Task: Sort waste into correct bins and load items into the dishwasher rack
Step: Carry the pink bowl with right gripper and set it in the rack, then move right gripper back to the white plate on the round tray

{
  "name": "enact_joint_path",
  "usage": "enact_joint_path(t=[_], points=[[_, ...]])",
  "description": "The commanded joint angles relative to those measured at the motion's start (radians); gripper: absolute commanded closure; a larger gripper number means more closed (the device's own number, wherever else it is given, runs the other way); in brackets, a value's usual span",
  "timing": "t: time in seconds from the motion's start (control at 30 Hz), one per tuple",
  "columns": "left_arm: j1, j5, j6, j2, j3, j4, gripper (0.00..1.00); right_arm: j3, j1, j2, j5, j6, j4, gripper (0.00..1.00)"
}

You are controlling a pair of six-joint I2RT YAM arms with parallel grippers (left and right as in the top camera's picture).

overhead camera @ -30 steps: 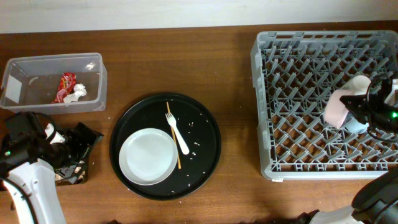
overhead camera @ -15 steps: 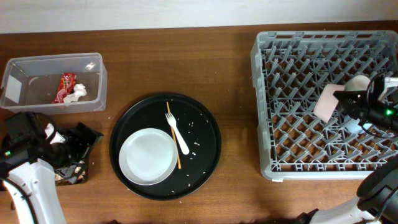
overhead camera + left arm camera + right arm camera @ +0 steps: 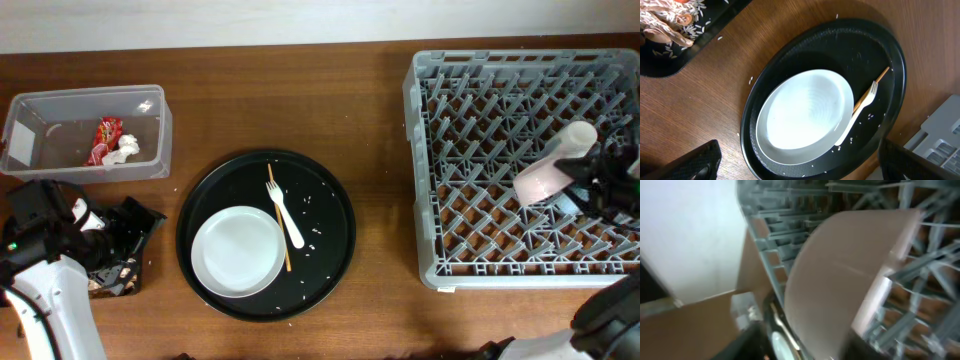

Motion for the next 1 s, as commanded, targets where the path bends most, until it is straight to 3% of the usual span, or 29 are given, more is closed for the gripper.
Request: enact_joint_path(t=[0.0,0.2,0.27,0.37,0.47,0.63,0.7,0.83,0.9,0.97], points=[[-0.002,0.004,-0.005,0.0,0.0,-0.001,0.01,0.096,-0.003,-0.124,0.183,0.071,-0.052,0.36],[-0.002,0.004,-0.005,0.0,0.0,-0.001,0.01,0.201,-0.002,-0.328,0.254,0.077,-0.165,0.2],[-0.002,0.004,-0.005,0.0,0.0,-0.001,0.01,0.201,0.003,-0.38,0.254,0.077,-0.17,0.2],[-0.002,0.004,-0.005,0.0,0.0,-0.001,0.01,0.201,0.087,-0.466,0.25,0.076,-0.176,0.13],[-0.002,0.004,-0.005,0.0,0.0,0.0,0.01,0.201,0.317,-0.519,0.206,0.077,-0.163,0.01],[-0.002,0.004,-0.005,0.0,0.0,-0.001,0.01,0.2,0.784,-0.467,0.193,0.077,-0.027,0.01],[-0.002,0.004,-0.005,0.0,0.0,-0.001,0.01,0.2,1.004,-0.393,0.332,0.103,0.029,0.01],[-0.002,0.004,-0.005,0.0,0.0,-0.001,0.01,0.2,1.354,-0.164,0.791,0.256,0.119,0.01],[-0.002,0.004,-0.005,0.0,0.0,-0.001,0.01,0.2,1.442,-0.027,0.922,0.312,0.175,0.0],[-0.002,0.004,-0.005,0.0,0.0,-0.001,0.01,0.2,1.473,0.11,0.967,0.336,0.228,0.08]])
